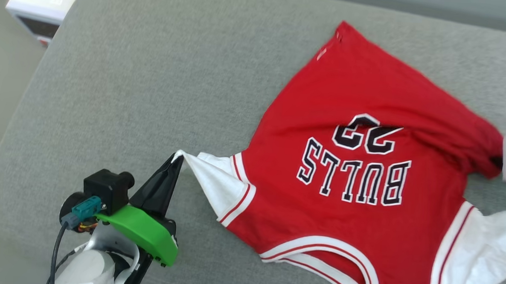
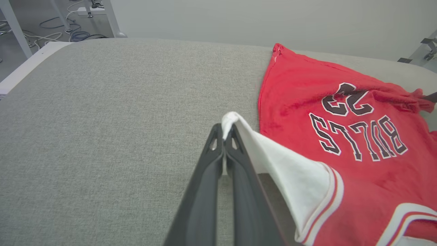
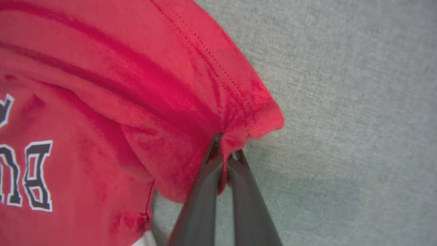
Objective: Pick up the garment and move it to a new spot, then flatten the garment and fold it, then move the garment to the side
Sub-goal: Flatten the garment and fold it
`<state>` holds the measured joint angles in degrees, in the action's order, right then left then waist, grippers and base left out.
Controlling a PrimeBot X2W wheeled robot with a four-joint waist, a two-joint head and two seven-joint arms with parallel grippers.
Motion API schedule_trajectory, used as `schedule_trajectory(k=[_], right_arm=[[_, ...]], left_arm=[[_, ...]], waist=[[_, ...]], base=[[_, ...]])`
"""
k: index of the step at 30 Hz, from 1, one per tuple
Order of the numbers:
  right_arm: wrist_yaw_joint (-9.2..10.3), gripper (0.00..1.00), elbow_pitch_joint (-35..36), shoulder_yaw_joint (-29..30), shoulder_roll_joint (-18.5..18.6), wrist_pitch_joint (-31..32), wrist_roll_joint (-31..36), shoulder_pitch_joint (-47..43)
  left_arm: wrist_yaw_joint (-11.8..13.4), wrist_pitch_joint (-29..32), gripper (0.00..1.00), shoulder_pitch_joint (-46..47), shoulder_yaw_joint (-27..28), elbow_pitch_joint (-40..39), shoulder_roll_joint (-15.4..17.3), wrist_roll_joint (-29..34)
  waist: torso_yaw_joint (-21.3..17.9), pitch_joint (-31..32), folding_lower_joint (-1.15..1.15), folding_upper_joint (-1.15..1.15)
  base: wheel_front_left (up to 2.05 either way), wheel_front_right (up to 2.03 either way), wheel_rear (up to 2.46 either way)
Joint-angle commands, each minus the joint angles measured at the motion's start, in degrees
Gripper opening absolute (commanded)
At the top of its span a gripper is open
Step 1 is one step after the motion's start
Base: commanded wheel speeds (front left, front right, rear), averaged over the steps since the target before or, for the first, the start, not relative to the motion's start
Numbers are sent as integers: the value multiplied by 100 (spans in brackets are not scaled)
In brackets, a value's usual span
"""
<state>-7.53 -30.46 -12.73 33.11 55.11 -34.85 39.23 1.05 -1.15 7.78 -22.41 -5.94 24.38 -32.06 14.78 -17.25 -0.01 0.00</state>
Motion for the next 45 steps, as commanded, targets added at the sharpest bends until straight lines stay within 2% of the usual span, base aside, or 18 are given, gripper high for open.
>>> schedule_trajectory(k=[1,12,21,28,29,30,31,40,45], right_arm=[[4,0,34,-46,36,-16,-102,-235],[4,0,1030,24,260,-118,-694,-1921],[4,0,1673,560,73,-29,-757,-3229],[4,0,2006,888,-96,69,-597,-3635],[4,8,2061,927,-115,75,-568,-3644],[4,50,2107,956,-125,84,-544,-3643],[4,100,2165,990,-128,90,-509,-3634],[4,100,2860,1117,57,481,-537,-3244],[4,100,3346,1304,103,901,-582,-2612]], left_arm=[[37,10,0,-67,14,8,0,-58],[204,14,0,-509,24,34,10,-189],[195,-79,0,-634,6,195,-28,-279],[193,-104,0,-592,-18,228,-48,-293],[188,-105,0,-582,-24,233,-48,-294],[183,-108,0,-573,-28,239,-47,-295],[177,-113,0,-560,-32,249,-47,-296],[157,-130,0,-481,-81,256,-41,-277],[144,-142,0,-381,-117,173,-53,-249]], waist=[[-398,465,1,0],[-782,1043,1,0],[-905,1210,1,0],[-916,1157,1,0],[-913,1144,1,0],[-909,1133,1,0],[-904,1123,1,0],[-807,1064,1,0],[-663,887,1,0]], base=[[0,0,0],[0,0,0],[0,0,0],[0,0,0],[0,0,0],[0,0,0],[0,0,0],[0,0,0],[0,0,0]])
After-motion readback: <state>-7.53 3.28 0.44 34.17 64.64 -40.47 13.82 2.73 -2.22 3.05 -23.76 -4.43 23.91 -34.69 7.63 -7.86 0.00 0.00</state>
